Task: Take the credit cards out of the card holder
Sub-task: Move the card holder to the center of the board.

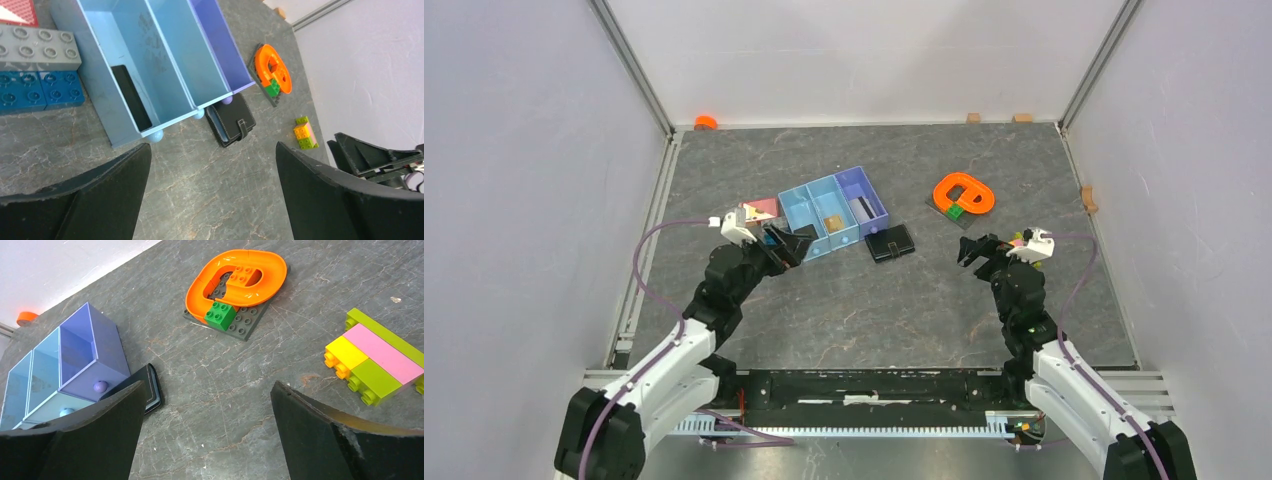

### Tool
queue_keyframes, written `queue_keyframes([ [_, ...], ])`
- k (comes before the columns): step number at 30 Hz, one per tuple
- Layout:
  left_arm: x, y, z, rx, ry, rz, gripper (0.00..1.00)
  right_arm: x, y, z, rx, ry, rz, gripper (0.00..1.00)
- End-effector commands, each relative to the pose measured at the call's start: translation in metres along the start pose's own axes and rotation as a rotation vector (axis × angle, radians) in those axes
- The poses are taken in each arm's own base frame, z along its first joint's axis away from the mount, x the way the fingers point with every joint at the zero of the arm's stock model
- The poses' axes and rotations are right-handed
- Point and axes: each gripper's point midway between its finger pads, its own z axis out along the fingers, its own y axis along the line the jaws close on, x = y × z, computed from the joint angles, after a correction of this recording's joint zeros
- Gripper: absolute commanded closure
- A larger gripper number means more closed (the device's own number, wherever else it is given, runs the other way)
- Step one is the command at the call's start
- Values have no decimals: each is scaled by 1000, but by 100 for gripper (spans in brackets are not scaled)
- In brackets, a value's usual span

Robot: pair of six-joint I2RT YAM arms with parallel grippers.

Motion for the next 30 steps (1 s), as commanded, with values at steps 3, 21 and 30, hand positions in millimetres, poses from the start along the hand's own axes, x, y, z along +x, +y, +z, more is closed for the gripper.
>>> queue_keyframes([
  [3, 0, -9, 10, 21, 22, -39, 0, -8, 16, 7, -52, 18, -66, 2],
  [21, 20, -17, 25, 65, 162, -25, 2, 54, 87, 44, -364, 355, -118, 5],
  [30, 13, -30, 15, 131, 124, -8, 2, 84, 109, 77, -378, 483, -184, 9],
])
